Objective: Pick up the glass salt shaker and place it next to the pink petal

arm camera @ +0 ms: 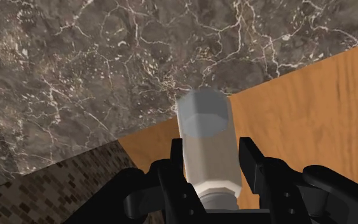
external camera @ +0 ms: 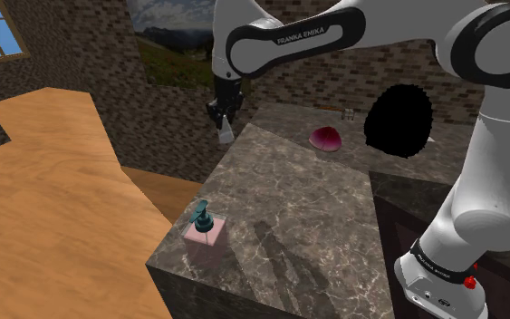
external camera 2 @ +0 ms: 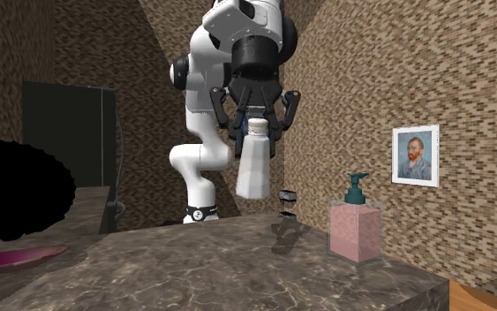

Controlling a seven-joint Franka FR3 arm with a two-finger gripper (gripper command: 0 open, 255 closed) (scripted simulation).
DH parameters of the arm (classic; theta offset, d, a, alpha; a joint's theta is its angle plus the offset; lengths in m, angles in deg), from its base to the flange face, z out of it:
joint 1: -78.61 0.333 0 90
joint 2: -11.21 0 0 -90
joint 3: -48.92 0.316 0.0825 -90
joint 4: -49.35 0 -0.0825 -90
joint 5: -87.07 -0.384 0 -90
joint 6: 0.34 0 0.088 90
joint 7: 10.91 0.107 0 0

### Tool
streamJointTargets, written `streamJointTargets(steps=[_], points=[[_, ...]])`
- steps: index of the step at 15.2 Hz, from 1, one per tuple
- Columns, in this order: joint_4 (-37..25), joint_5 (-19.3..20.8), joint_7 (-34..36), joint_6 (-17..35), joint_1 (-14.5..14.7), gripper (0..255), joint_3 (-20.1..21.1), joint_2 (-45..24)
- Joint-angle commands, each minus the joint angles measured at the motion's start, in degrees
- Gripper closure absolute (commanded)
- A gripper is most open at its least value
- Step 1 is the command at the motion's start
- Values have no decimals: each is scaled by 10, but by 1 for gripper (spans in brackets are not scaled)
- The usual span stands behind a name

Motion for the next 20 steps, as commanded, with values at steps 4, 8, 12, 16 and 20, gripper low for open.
streamJointTargets(steps=[4, 8, 12, 16, 20], points=[[27, -22, -57, 9, -36, 255, -16, 24], [45, -41, -114, 18, -70, 255, -35, 38], [52, -58, -171, 22, -101, 255, -54, 44], [47, -72, -226, 22, -132, 255, -74, 41], [31, -86, -280, 17, -162, 255, -93, 29]])
